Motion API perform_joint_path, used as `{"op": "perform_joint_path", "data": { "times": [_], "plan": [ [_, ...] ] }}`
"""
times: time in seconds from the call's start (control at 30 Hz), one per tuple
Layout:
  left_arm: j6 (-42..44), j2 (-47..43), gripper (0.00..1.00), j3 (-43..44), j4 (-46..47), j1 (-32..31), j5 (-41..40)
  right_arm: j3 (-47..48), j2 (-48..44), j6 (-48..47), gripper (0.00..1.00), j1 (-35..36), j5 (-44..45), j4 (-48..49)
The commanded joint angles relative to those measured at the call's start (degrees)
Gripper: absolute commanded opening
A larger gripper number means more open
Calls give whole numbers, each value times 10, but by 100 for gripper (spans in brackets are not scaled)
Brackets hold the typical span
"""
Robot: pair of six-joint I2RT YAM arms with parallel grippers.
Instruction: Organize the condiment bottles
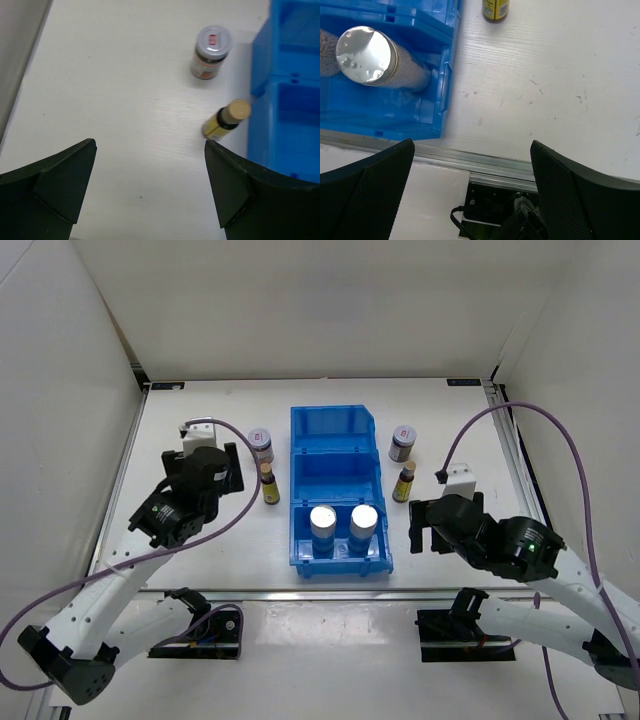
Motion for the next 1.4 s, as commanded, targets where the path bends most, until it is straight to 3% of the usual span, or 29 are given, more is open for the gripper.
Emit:
{"op": "perform_joint_path", "data": {
  "times": [0.0,0.13,0.4,0.67,0.9,1.17,1.37],
  "plan": [
    [31,-10,100,-33,1,49,32,26,18,11,100,3,45,-5],
    [31,-10,100,-80,36,80,64,32,62,11,100,3,73,2],
    [55,-3,100,-82,68,138,128,53,111,-25,100,-10,123,41],
    [61,10,100,-82,80,154,148,48,159,-75,100,-115,80,106],
    [61,15,100,-82,80,154,160,121,249,-175,100,-238,-36,155],
    [61,15,100,-82,80,154,171,172,364,-210,80,-315,-159,223],
    [61,15,100,-82,85,154,177,172,420,-215,74,-349,-190,243]
  ]
}}
